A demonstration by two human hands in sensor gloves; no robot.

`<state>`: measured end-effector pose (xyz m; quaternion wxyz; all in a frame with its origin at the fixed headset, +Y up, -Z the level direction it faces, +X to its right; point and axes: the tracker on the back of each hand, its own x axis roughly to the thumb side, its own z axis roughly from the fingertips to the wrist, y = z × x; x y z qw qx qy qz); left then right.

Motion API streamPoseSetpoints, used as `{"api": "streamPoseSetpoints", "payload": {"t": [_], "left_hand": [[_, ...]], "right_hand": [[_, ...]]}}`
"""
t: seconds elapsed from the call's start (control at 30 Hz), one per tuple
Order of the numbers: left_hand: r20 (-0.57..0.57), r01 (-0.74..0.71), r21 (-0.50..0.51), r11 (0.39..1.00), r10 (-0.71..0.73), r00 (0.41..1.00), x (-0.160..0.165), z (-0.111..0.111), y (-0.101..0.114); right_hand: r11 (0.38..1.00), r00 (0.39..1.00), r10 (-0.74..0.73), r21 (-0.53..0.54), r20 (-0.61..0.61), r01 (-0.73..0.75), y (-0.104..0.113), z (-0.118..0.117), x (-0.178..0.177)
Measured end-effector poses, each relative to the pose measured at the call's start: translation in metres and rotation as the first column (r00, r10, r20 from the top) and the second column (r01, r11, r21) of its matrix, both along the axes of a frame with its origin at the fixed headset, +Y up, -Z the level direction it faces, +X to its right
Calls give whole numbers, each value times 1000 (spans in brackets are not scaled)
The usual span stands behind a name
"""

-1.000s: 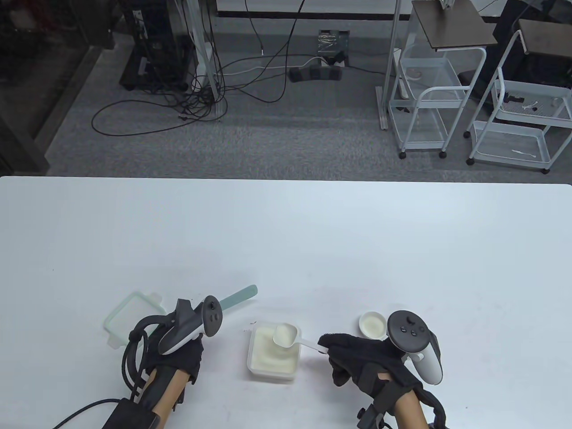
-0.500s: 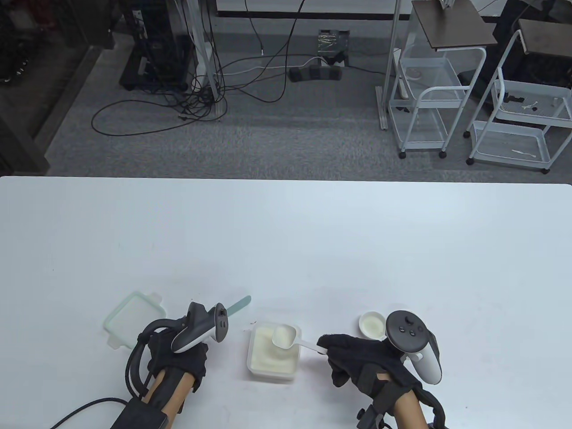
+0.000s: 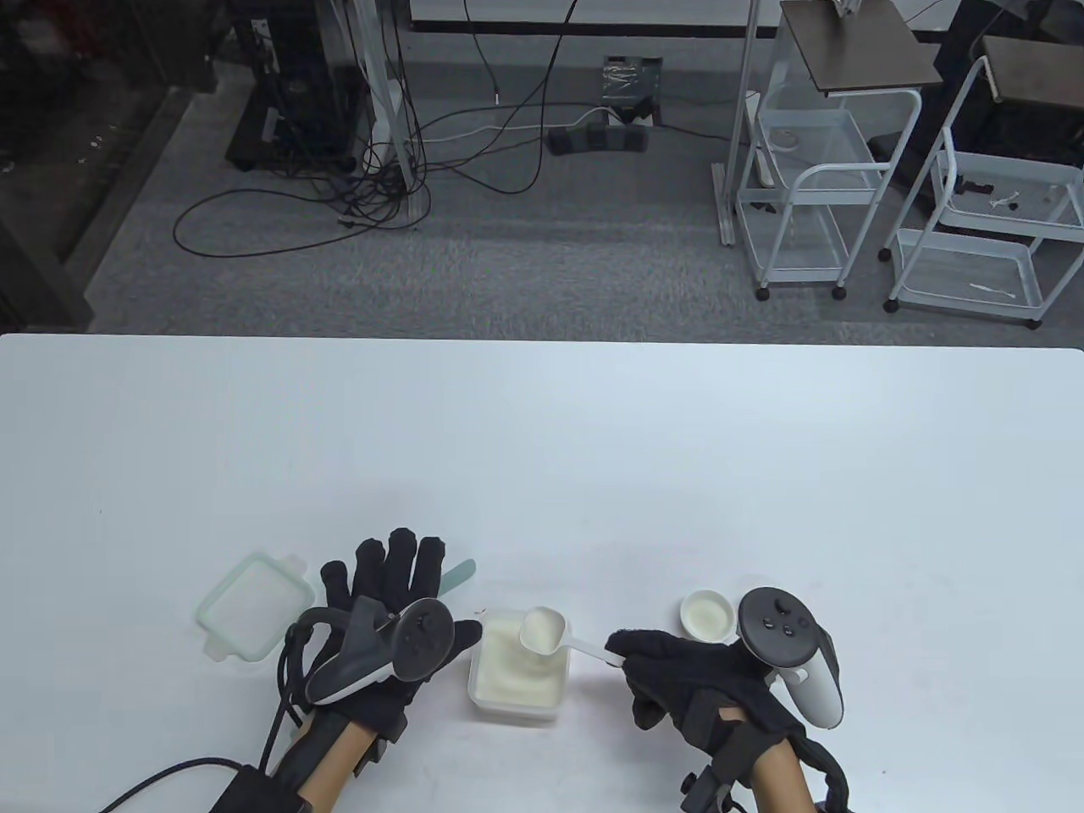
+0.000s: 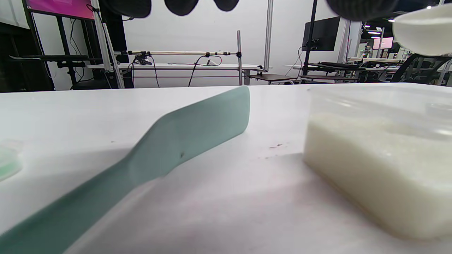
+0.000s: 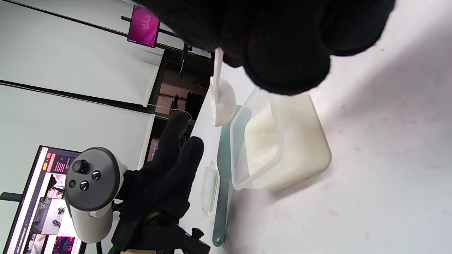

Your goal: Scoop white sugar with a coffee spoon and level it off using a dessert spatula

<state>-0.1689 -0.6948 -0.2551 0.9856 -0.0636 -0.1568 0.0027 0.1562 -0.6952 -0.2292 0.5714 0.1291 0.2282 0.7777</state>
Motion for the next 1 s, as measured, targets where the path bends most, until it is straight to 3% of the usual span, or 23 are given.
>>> {"api": "streamPoseSetpoints", "payload": {"t": [0.23, 0.37, 0.57, 0.8, 1.0], "left_hand": [[3, 5, -10, 1000, -4, 1000, 0, 0, -1], [8, 20, 16, 1000, -20, 1000, 1, 0, -1], [-10, 40, -16, 999, -40, 999, -1, -2, -3], [-20, 51, -27, 998, -51, 998, -1, -3, -4], [12, 53, 29, 998, -53, 999, 3, 0, -1]], "right_hand": [[998, 991, -53, 34, 120, 50, 18, 5, 30], [998, 969, 0, 68, 246, -17, 34, 15, 65], [999, 926, 38, 14, 376, -46, 35, 25, 100], [959, 850, 281, -113, 445, -258, 29, 24, 104], [909, 792, 414, -161, 449, -384, 24, 21, 100]]}}
